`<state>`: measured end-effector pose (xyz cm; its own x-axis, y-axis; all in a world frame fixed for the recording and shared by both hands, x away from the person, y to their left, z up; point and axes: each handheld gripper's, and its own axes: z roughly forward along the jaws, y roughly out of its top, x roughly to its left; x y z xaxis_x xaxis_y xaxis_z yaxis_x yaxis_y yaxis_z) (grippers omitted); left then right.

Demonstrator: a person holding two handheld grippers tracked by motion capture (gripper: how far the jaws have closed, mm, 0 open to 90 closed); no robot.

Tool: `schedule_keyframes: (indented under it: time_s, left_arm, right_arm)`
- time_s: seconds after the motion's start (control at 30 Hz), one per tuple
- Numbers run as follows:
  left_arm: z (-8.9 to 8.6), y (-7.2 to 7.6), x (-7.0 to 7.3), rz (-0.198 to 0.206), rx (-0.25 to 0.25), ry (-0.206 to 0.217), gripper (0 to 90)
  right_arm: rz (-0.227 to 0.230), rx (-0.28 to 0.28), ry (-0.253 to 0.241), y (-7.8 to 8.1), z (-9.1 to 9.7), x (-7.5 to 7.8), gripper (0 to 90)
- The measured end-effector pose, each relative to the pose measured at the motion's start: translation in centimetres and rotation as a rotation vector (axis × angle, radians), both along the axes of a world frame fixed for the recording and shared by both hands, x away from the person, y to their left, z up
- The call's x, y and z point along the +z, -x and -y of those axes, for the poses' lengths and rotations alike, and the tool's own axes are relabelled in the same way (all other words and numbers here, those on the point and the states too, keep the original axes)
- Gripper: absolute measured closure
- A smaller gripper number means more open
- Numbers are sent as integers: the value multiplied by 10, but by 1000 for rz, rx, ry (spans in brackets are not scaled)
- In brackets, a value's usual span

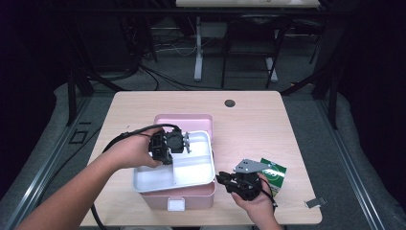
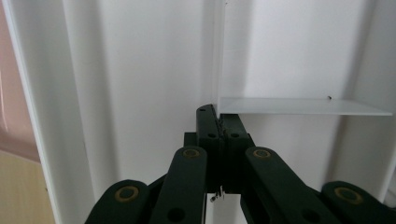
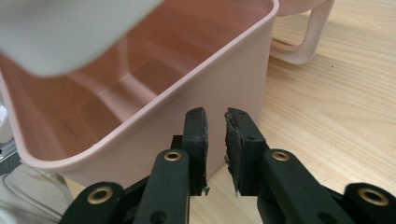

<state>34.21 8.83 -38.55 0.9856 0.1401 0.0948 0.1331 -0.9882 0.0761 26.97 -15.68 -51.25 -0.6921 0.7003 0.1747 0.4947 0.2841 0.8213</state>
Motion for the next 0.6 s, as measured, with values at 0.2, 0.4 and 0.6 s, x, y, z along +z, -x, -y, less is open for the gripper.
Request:
schedule_keyframes:
  time_s: [0.2, 0.4, 0.6]
  left_arm:
    - [-16, -8, 3, -32, 160, 23, 892]
    - [-42, -15, 3, -35, 306, 53, 892]
    - [-73, -21, 2, -34, 424, 60, 892]
  right_arm:
    - [-3, -1, 0, 0, 0, 0, 782]
    - [-1, -5, 1, 0, 1, 0, 782]
    - [-2, -7, -1, 0, 2, 0, 780]
